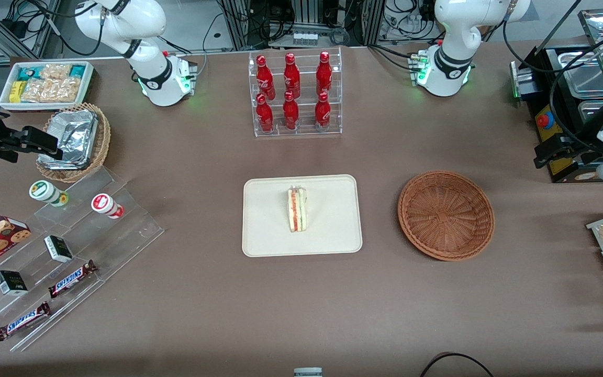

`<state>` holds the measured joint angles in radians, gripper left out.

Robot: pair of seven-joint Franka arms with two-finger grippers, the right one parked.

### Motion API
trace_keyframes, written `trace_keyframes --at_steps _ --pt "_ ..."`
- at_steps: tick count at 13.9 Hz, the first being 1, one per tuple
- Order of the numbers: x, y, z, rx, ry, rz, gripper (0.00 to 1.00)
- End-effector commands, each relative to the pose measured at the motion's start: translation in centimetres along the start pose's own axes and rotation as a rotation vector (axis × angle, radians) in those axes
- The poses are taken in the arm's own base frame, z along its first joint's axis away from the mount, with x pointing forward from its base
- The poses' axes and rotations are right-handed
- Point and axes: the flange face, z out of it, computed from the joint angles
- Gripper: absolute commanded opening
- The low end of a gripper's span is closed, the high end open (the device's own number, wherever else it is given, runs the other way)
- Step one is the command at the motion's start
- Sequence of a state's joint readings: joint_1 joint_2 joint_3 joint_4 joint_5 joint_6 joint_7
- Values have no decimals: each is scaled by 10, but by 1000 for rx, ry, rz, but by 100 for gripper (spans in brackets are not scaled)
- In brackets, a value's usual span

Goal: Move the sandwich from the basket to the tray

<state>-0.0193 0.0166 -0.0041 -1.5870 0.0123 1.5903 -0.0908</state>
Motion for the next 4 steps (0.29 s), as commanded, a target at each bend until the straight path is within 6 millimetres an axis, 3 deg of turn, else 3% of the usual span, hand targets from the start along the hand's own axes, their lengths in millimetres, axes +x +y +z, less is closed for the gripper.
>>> trace_keyframes --at_steps 1,4 --pt "1 6 -8 -12 8 15 100" --pt "-4 7 -11 -11 0 26 100"
